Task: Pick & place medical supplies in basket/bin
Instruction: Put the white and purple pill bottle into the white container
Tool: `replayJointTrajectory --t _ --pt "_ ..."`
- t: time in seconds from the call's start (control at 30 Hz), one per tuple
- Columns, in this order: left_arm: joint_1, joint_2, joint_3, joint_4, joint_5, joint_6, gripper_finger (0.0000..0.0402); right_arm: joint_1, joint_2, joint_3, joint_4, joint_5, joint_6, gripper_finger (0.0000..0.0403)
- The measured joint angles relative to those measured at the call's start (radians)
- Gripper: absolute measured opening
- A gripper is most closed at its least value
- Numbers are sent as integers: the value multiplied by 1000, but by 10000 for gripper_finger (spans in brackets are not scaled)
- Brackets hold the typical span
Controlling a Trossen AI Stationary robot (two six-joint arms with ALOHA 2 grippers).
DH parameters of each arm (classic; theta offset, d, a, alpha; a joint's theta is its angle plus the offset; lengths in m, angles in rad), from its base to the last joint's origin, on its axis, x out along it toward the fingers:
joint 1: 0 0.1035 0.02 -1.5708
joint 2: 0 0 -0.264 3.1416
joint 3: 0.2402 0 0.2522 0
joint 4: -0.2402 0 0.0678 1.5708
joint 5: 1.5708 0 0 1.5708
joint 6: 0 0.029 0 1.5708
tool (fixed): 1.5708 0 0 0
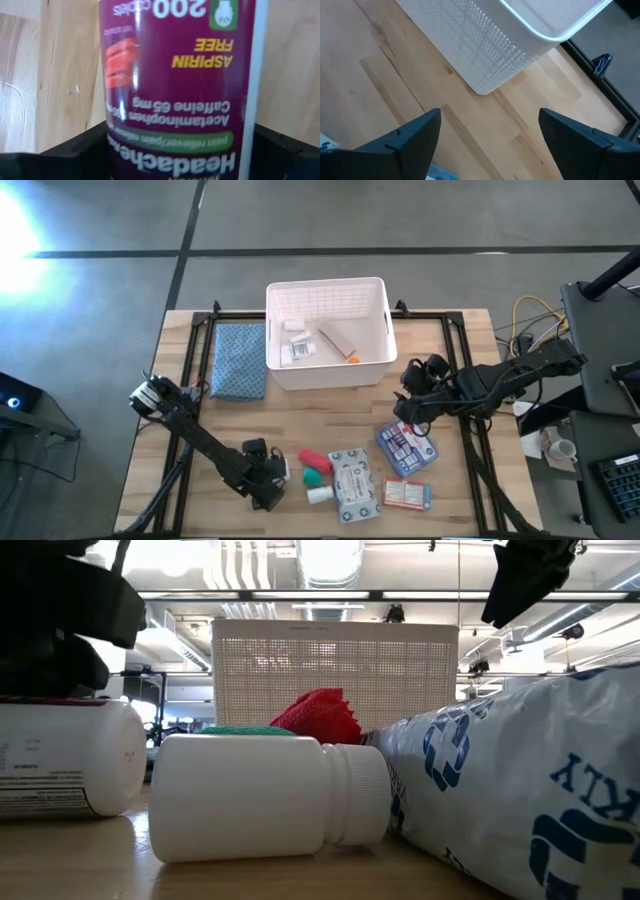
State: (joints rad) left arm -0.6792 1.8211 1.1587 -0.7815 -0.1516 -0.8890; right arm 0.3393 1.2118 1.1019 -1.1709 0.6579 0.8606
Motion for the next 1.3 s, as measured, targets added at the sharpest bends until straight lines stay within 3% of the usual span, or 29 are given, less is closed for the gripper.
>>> replayJointTrajectory --t 0.27,0.4,0.53,0.6,0.77,0.83,0.9,0.97,1.1,1.17,1.3 --pt "14 -26 0 -53 0 -2 260 0 0 -1 -1 0 -28 324" --pt "38 -71 53 -287 2 -17 260 0 0 -1 -1 3 -35 324" --pt "82 -174 197 -488 -36 -5 260 0 0 -1 -1 22 -42 324" --pt "111 -231 297 -548 -129 17 266 0 -1 -1 1 43 -42 324" --pt "233 -344 552 -555 -639 169 273 0 -1 0 6 101 -19 324" --pt "339 -365 634 -502 -732 277 272 0 -1 0 8 105 -8 324" --pt "463 -373 688 -416 -717 401 272 0 -1 0 10 105 6 324" --pt "583 -372 710 -296 -628 509 272 0 -1 0 11 105 26 324" --pt "800 -348 684 -35 -260 674 272 2 -1 1 11 94 78 324" --pt "880 -322 648 45 -148 724 274 6 -1 1 10 59 88 324" --pt "972 -251 566 75 -120 777 280 26 -1 1 7 -48 93 324"
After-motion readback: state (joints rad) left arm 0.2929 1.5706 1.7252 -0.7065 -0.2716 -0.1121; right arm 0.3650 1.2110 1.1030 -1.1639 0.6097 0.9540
